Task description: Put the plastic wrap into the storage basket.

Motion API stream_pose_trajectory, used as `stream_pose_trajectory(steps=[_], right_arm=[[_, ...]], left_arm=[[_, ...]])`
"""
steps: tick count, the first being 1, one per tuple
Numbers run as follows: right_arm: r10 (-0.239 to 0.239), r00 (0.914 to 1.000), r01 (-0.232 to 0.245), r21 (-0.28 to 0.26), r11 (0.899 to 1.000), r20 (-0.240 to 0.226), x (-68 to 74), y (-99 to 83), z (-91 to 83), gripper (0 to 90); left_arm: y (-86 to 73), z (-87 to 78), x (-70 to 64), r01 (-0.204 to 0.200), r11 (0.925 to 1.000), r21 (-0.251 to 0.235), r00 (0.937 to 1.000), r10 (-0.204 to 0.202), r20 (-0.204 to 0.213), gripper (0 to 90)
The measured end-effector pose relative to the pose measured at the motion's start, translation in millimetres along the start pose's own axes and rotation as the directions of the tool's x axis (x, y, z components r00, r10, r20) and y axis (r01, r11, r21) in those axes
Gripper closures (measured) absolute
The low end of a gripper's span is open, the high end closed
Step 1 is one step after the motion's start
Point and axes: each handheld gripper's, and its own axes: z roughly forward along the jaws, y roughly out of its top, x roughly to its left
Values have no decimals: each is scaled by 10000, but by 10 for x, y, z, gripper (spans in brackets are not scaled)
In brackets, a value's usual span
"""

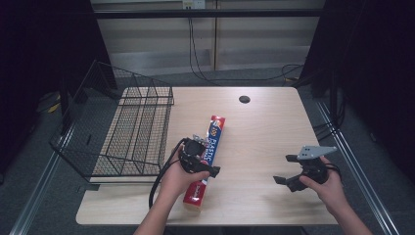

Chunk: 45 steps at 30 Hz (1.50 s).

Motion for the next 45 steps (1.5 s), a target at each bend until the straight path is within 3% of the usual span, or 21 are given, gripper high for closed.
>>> stream_pose_trajectory(steps=[14,18,22,27,33,37,45], right_arm=[[68,10000,-67,-135,9999,36,-11,3,-18,39],[70,10000,-69,-161,9998,39,-11,4,-20,39],[17,10000,-17,-198,9998,-6,-7,10,-19,38],[10,10000,-10,-239,9997,-11,-4,16,-22,38],[12,10000,-12,-302,9995,-15,-11,17,-31,38],[32,10000,-34,-331,9994,-62,-12,19,-41,38],[37,10000,-39,-347,9994,-59,-13,23,-40,37]], left_arm=[[241,181,42,126,9965,832,9988,-85,-488,50],[275,245,86,248,9937,1089,9978,-180,-634,57],[292,345,141,618,9904,1239,9956,-524,-775,69],[315,405,181,712,9884,1344,9938,-588,-939,85],[341,473,196,1032,9858,1328,9912,-908,-963,130],[354,515,205,1004,9850,1407,9912,-867,-1000,173],[373,538,252,1439,9757,1650,9850,-1251,-1191,291]])
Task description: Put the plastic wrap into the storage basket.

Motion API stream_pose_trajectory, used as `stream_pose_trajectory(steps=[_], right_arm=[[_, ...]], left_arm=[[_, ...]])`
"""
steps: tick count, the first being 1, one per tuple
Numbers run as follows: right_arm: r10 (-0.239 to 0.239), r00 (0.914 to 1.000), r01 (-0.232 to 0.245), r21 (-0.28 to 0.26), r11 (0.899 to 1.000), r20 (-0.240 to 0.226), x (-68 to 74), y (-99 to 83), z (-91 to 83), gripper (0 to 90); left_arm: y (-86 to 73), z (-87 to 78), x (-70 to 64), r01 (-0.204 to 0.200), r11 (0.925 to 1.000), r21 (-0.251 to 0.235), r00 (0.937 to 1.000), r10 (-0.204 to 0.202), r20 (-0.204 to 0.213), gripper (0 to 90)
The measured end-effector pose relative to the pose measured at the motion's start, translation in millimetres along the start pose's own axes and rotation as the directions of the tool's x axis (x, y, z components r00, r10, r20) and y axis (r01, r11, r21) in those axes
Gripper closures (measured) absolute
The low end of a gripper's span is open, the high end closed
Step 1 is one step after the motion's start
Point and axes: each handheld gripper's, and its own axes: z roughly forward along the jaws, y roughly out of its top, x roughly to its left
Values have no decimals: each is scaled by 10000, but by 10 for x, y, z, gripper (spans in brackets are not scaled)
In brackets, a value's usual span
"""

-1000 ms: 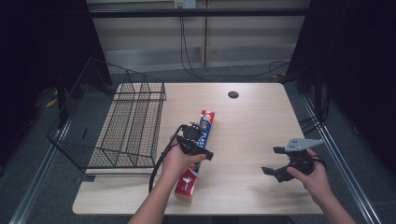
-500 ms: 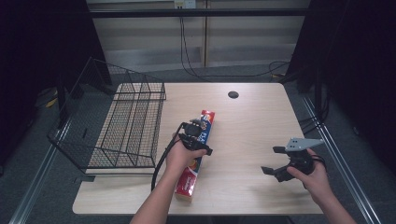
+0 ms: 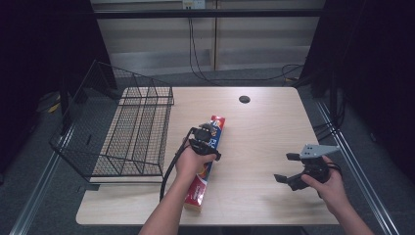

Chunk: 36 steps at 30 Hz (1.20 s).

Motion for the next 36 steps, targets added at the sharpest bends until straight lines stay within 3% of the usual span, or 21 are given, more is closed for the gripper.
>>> stream_pose_trajectory(steps=[4,6,11,13,14,23,27,36], right_arm=[[19,10000,-19,-33,10000,7,6,4,3,37],[23,10000,-23,-31,10000,-30,10,7,4,37],[-23,10000,24,-87,10000,35,9,5,-2,37],[-11,10000,11,-91,10000,17,8,4,-1,37],[-24,10000,24,-110,9999,-34,9,4,-1,37],[56,10000,-56,-132,9999,-25,10,3,-3,37],[37,10000,-37,-155,9999,-29,7,5,-7,36],[67,10000,-68,-165,9998,-66,5,6,-10,36]], left_arm=[[14,4,2,114,9998,188,9999,-113,-57,310],[33,-1,-20,423,9987,297,9989,-417,-199,328],[71,-68,-64,448,9959,781,9982,-416,-423,409],[90,-99,-74,57,9927,1207,9993,-11,-379,422],[97,-116,-103,-126,9864,1637,9987,204,-459,427],[155,-332,-124,-230,9856,1678,9996,258,-148,430],[186,-443,-98,-225,9868,1602,9996,199,179,430],[238,-627,-77,-153,9882,1521,9996,116,252,430]])
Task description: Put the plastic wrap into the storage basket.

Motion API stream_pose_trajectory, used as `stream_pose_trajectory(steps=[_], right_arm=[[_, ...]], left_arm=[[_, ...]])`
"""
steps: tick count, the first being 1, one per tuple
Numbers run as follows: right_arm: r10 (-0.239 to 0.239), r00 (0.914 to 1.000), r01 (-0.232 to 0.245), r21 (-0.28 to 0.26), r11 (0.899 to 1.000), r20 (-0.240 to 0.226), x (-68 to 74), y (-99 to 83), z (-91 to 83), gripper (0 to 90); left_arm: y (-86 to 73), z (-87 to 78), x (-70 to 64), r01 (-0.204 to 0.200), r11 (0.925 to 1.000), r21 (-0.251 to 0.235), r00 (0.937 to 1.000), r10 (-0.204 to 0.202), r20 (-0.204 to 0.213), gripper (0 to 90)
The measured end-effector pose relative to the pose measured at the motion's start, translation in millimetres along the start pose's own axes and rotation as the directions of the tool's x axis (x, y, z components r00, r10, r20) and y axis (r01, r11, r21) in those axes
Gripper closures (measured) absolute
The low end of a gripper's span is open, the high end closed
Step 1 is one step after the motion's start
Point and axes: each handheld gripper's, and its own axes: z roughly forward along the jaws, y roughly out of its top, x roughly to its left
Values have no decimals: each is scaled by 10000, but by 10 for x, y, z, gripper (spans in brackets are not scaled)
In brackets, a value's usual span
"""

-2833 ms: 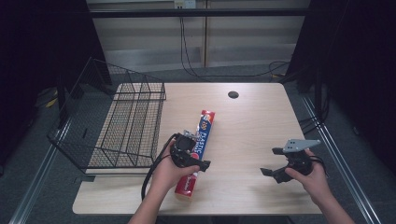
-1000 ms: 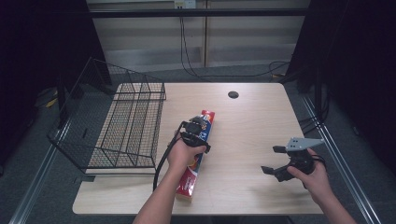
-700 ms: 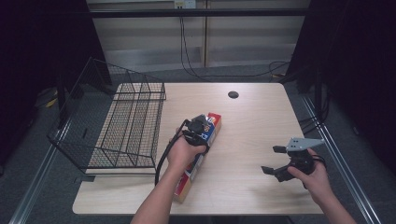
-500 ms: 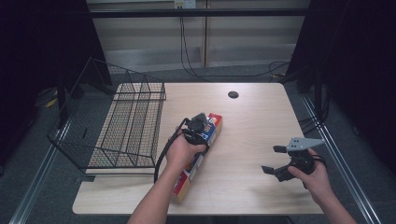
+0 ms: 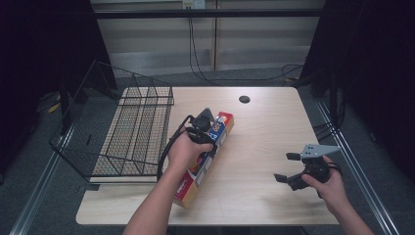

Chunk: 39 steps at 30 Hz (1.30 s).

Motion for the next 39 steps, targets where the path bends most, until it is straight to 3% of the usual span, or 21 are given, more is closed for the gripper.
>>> stream_pose_trajectory(steps=[6,11,17,39], right_arm=[[-2,10000,2,-9,10000,-18,-5,2,1,36],[40,10000,-39,-68,10000,17,-13,2,-7,36],[73,10000,-73,-112,9999,19,-18,3,-13,36],[90,9999,-88,-219,9997,109,-17,9,-27,35]], left_arm=[[21,-96,18,63,10000,25,9997,-63,237,431],[62,-221,38,84,9998,188,9999,-86,84,431],[83,-363,69,246,9997,-23,9997,-246,8,431],[154,-726,214,782,9969,-14,9969,-782,47,431]])
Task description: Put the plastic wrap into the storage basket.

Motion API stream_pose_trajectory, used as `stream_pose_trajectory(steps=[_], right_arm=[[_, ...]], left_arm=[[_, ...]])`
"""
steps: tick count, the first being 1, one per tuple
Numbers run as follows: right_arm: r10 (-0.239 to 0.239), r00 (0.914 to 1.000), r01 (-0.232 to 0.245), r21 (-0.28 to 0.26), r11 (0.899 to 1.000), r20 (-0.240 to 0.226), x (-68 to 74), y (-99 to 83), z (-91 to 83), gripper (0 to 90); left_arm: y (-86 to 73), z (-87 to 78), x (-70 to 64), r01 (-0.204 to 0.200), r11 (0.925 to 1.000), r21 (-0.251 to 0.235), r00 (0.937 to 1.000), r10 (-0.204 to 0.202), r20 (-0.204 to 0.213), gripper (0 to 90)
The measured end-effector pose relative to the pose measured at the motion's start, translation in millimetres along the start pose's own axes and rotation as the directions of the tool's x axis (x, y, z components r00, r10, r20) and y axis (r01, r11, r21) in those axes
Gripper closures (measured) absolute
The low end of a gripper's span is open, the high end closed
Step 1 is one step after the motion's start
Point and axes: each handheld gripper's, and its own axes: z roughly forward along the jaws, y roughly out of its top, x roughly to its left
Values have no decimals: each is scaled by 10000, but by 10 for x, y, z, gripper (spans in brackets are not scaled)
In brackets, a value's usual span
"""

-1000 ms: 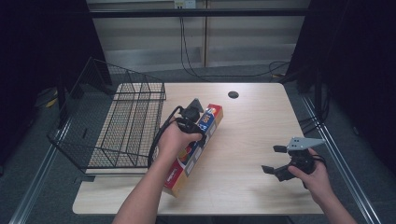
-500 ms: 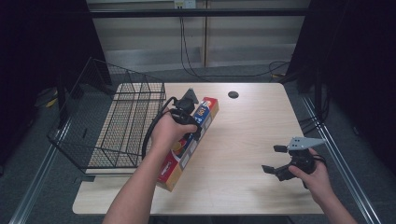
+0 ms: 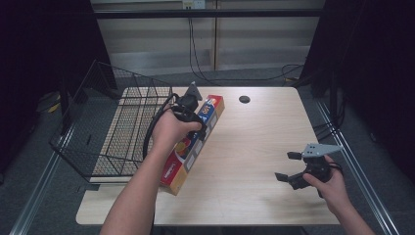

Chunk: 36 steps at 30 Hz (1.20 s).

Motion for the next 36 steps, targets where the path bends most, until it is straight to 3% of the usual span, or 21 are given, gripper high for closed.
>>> stream_pose_trajectory(steps=[8,19,21,32,33,36], right_arm=[[26,10000,-26,-32,10000,11,-1,5,-4,35],[34,10000,-34,-59,10000,64,-1,4,0,33],[18,10000,-18,-50,10000,54,-1,4,3,34],[100,9998,-98,-118,9999,162,-10,3,-6,34],[100,9998,-98,-109,9999,153,-11,2,-6,34],[97,9999,-95,-99,9999,116,-6,1,-2,34]], left_arm=[[18,-101,22,26,10000,-17,10000,-26,65,432],[14,-234,123,461,9989,-124,9989,-460,16,432],[9,-256,149,622,9979,-154,9979,-619,173,432],[-6,-388,254,1045,9941,-277,9945,-1045,11,432],[-3,-407,269,899,9957,-216,9959,-901,-100,432],[-2,-445,284,992,9950,-147,9950,-994,-96,432]])
